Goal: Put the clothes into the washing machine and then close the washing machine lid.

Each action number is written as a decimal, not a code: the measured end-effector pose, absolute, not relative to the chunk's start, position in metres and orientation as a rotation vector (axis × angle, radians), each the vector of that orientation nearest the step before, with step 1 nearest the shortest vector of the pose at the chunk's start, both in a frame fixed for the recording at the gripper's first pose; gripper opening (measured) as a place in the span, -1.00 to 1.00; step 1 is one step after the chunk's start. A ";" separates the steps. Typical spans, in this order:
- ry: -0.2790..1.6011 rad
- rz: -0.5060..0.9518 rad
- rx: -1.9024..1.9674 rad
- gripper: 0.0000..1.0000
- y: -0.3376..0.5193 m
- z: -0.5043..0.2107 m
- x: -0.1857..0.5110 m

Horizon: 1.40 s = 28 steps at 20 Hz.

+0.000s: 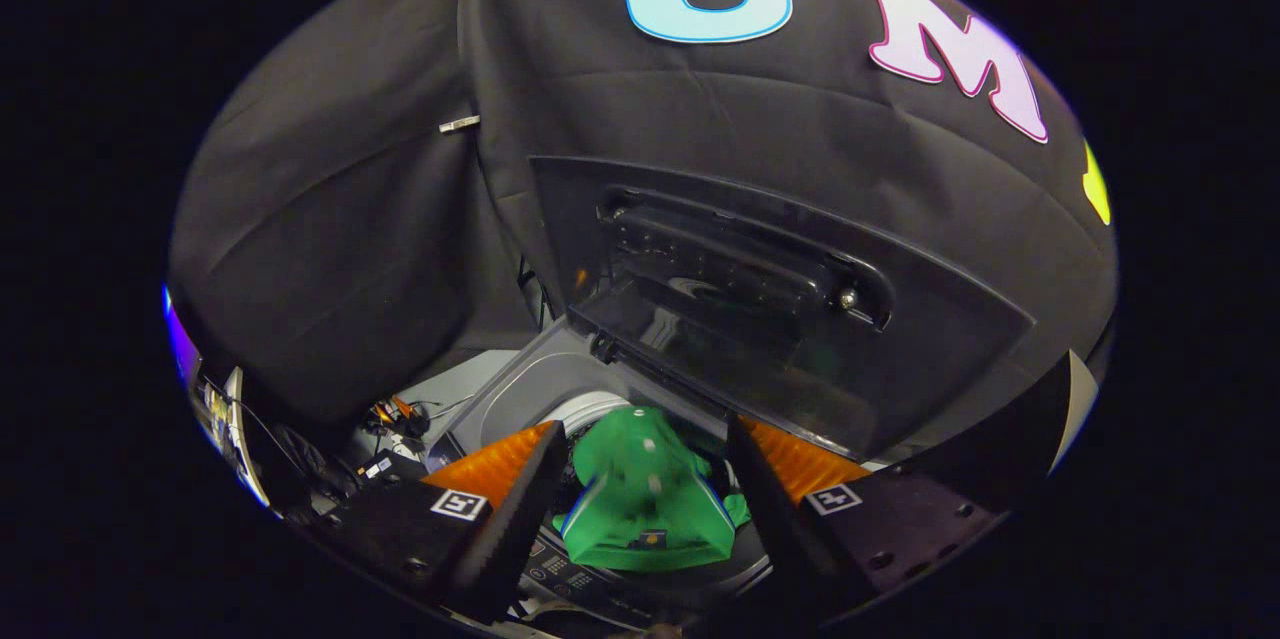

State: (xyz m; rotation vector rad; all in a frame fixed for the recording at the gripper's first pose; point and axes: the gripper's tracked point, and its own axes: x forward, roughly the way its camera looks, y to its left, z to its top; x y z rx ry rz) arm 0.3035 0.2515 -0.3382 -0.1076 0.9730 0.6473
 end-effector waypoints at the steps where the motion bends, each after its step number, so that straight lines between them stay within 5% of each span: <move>1: 0.976 0.650 -0.106 1.00 0.251 -0.336 0.302; 8: 0.870 0.716 -0.085 0.99 0.267 -0.308 0.304; 16: 0.506 0.738 0.023 0.99 0.280 -0.227 0.339; 28: 0.200 0.353 0.055 0.98 0.219 -0.180 0.408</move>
